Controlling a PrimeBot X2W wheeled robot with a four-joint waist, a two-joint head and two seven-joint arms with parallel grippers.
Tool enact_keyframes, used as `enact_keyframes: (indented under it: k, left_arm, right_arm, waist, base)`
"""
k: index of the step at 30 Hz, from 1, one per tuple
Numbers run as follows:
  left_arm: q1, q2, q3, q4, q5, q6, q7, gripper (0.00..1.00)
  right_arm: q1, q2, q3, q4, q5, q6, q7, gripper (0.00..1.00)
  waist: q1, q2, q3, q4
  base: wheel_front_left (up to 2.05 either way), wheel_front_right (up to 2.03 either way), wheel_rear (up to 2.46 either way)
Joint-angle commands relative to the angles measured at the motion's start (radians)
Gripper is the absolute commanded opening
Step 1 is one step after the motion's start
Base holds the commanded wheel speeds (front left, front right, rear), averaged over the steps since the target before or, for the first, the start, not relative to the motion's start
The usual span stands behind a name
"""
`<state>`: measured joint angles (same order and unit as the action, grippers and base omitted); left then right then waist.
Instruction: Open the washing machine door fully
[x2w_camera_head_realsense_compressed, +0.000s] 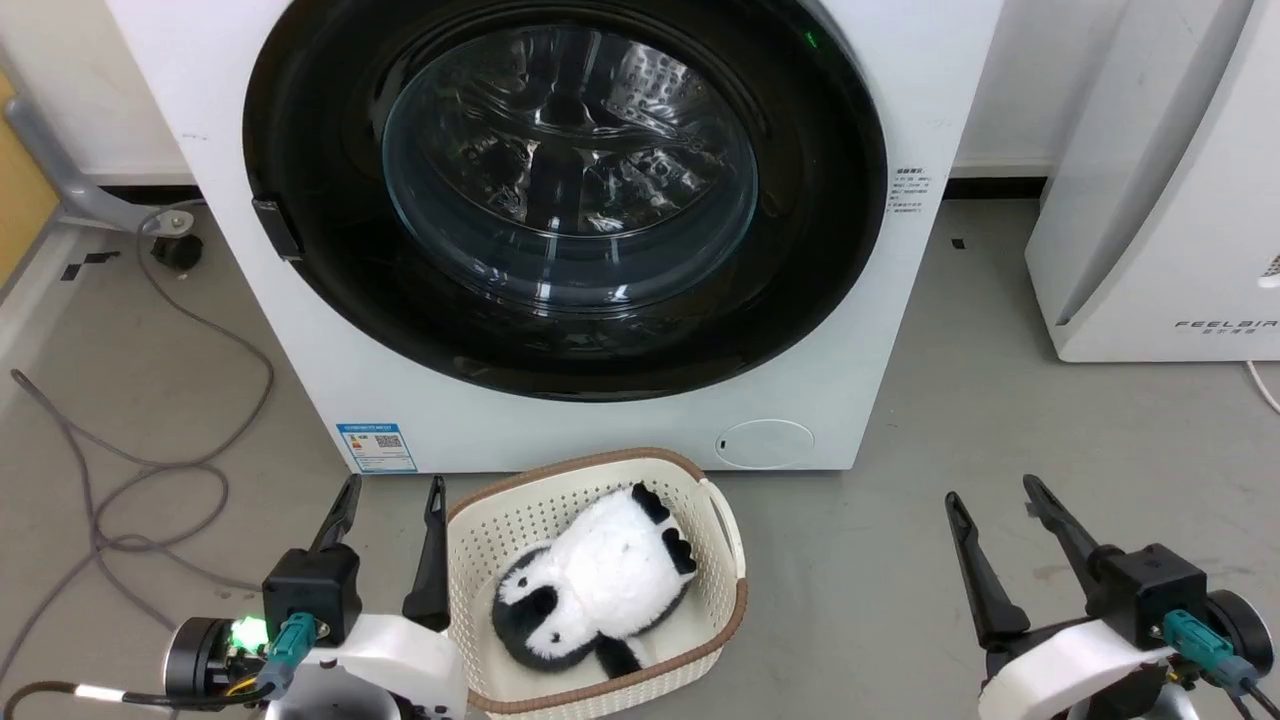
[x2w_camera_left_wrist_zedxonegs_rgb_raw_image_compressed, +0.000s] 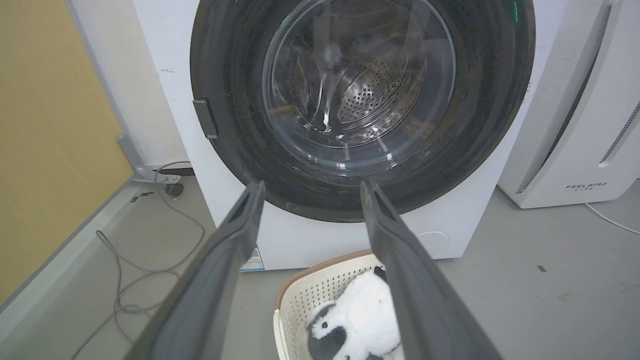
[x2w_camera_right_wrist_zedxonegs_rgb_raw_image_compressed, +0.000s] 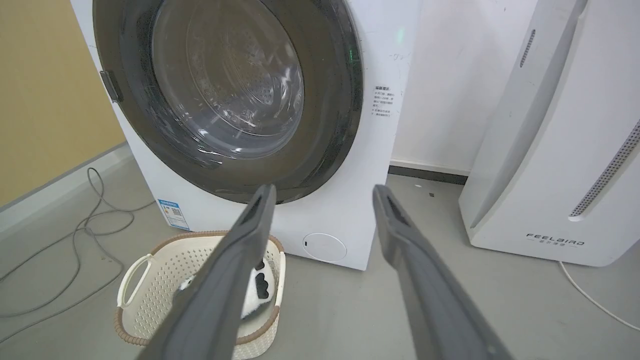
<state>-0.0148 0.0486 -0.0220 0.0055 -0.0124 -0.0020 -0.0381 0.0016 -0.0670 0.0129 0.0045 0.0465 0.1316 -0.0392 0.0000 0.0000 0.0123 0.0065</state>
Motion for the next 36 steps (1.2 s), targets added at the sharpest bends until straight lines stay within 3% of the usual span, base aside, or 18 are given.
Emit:
enact_keyframes:
  k: [1, 18, 29, 36]
  left_arm:
    - [0.005, 0.000, -0.003, 0.001, -0.008, 0.005, -0.009, 1.00]
    - [-0.008, 0.001, -0.025, -0.001, -0.021, 0.007, -0.044, 1.00]
    - [-0.022, 0.001, -0.040, -0.003, -0.031, 0.011, -0.067, 1.00]
    - [-0.032, 0.001, -0.051, -0.005, -0.039, 0.014, -0.082, 1.00]
  right_arm:
    - [-0.007, -0.007, 0.003, -0.004, 0.013, 0.000, -0.009, 1.00]
    - [-0.087, -0.064, -0.008, -0.020, 0.171, 0.000, -0.014, 1.00]
    - [-0.196, -0.070, -0.053, -0.018, 0.338, 0.000, 0.004, 1.00]
    - [-0.279, -0.104, -0.070, 0.001, 0.379, 0.000, 0.017, 1.00]
  waist:
    - [0.0000, 0.0000, 0.001, 0.001]
    - [0.0000, 0.0000, 0.041, 0.021]
    - [0.0000, 0.0000, 0.077, 0.036]
    - [0.0000, 0.0000, 0.103, 0.049]
  base:
    - [0.00, 0.00, 0.00]
    - [0.00, 0.00, 0.00]
    - [0.00, 0.00, 0.00]
    - [0.00, 0.00, 0.00]
